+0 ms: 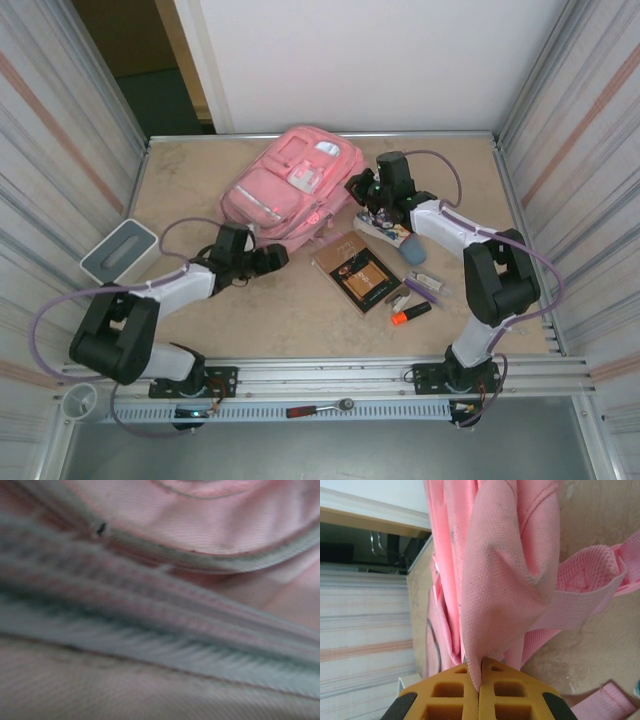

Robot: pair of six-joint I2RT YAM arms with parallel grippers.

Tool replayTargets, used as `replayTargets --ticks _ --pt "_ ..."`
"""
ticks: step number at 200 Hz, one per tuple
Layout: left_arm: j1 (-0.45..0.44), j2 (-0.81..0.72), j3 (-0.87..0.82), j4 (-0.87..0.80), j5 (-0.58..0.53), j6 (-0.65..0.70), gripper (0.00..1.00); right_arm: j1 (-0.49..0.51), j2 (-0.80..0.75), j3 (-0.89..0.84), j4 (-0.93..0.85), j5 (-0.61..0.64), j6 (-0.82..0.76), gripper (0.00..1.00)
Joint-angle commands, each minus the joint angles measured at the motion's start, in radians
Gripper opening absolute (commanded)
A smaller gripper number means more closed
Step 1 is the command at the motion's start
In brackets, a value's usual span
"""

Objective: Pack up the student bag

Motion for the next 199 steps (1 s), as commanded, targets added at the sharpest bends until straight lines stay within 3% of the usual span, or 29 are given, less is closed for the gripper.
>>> replayTargets --ticks 1,41,94,116,149,199 --pt "0.06 0.029 0.073 0.086 0.033 0.059 0.83 0.033 -0.098 -0.018 0.021 -0.065 -0.016 0.0" --pt "0.107 0.01 0.108 0.014 -0.004 0.11 0.83 0.117 -0.138 -0.082 0.032 0.019 0.013 0.0" --pt "0.083 -0.186 -0.013 -0.05 -0.058 0.127 0.83 0.208 -0.173 -0.152 0.112 0.176 0.112 0.0" --pt "-0.008 -0.297 -0.069 -0.08 -0.124 0.162 0.81 0.237 -0.176 -0.154 0.126 0.228 0.131 0.0" --pt "-0.22 -0.41 -0.132 -0.096 -0.329 0.199 0.73 0.261 -0.174 -0.132 0.12 0.268 0.141 0.0" --pt "-0.419 -0.323 -0.062 -0.016 -0.604 0.337 0.57 0.295 -0.152 -0.094 0.117 0.268 0.155 0.0"
